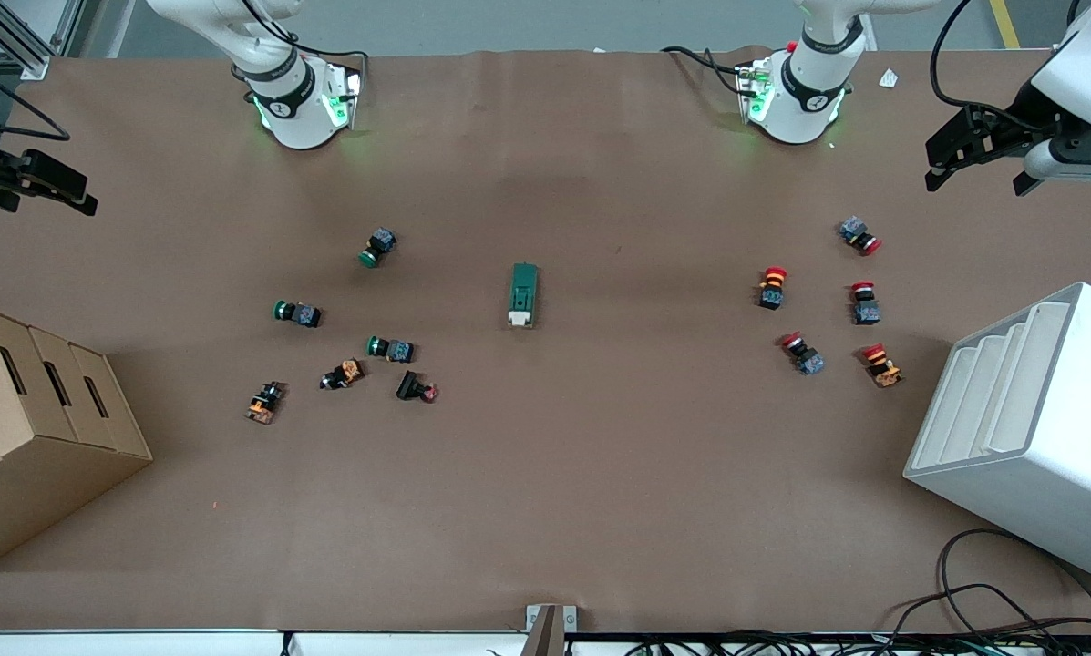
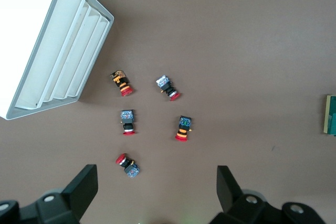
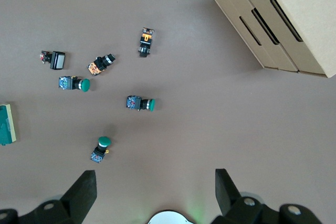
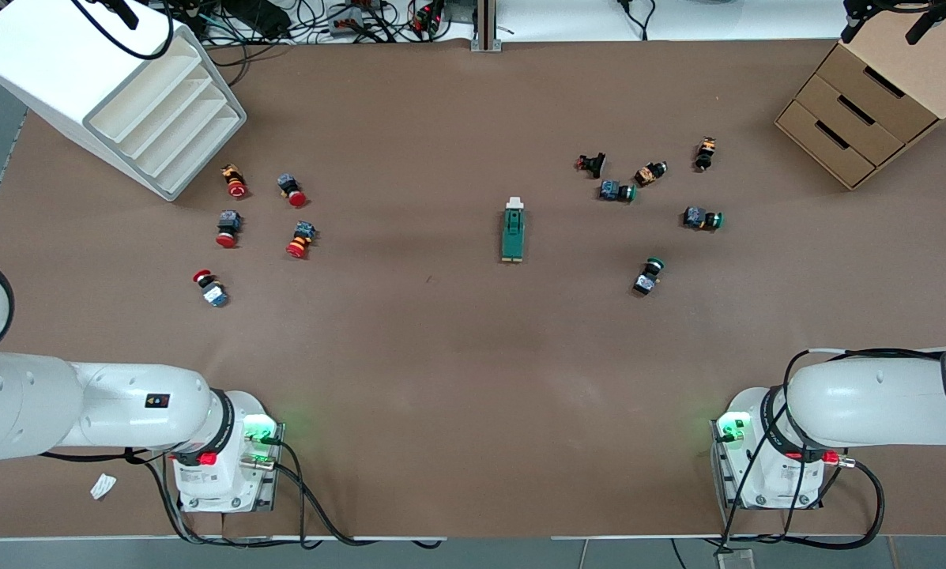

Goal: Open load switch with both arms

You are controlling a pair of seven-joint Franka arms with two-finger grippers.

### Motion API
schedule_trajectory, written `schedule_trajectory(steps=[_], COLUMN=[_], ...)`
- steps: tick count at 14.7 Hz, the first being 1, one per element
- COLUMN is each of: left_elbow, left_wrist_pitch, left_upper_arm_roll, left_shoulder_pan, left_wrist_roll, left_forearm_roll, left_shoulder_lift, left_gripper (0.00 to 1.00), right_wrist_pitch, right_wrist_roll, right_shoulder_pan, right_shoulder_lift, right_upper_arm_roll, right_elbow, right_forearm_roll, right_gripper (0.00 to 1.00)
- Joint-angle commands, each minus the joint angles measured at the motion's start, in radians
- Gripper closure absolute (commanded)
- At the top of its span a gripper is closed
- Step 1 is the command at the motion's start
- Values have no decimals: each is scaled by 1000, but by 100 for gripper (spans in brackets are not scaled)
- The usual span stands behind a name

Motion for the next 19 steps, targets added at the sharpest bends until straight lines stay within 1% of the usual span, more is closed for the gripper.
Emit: schedule_trajectory(steps=[1, 3, 6, 7, 10, 11, 13, 14, 15, 16, 17, 19], left_elbow=[30, 30, 42, 25, -102, -135, -198, -232, -258, -283, -301, -306], left_wrist_pitch=[-20, -20, 0, 24, 169, 223, 329, 398, 456, 508, 554, 616], left_upper_arm_roll=[-9, -20, -121, -182, -363, -435, -533, -593, -636, -673, -689, -690], left_shoulder_pan=[-7, -17, -21, -21, -21, -20, -21, -23, -23, -33, -62, -165], left_wrist_roll=[-11, -5, -25, -43, -325, -428, -610, -710, -793, -879, -965, -1168], left_forearm_roll=[4, 4, 12, 12, 13, 19, 44, 59, 81, 114, 160, 290], left_shoulder_lift=[14, 19, 59, 64, 79, 90, 123, 152, 178, 209, 243, 341], left_gripper=[0, 0, 0, 0, 0, 0, 0, 0, 0, 0, 0, 0], right_wrist_pitch=[5, 7, 10, 11, 10, 7, 4, 5, 5, 4, 2, 1], right_wrist_roll=[-17, -17, -15, -17, -21, -27, -29, -30, -30, -30, -32, -34], right_shoulder_pan=[5, 3, 3, 2, 2, 2, 2, 2, 5, 10, 10, 10], right_shoulder_lift=[-29, -30, -30, -29, -30, -30, -30, -29, -29, -29, -29, -29], right_upper_arm_roll=[-9, -7, -7, -12, -12, -11, -11, -11, -9, -6, -6, -6], right_elbow=[-28, -28, -28, -28, -28, -28, -27, -24, -24, -22, -24, -24], right_forearm_roll=[14, 14, 20, 49, 58, 52, 46, 41, 26, 17, 15, 15], right_gripper=[0, 0, 0, 0, 0, 0, 0, 0, 0, 0, 0, 0])
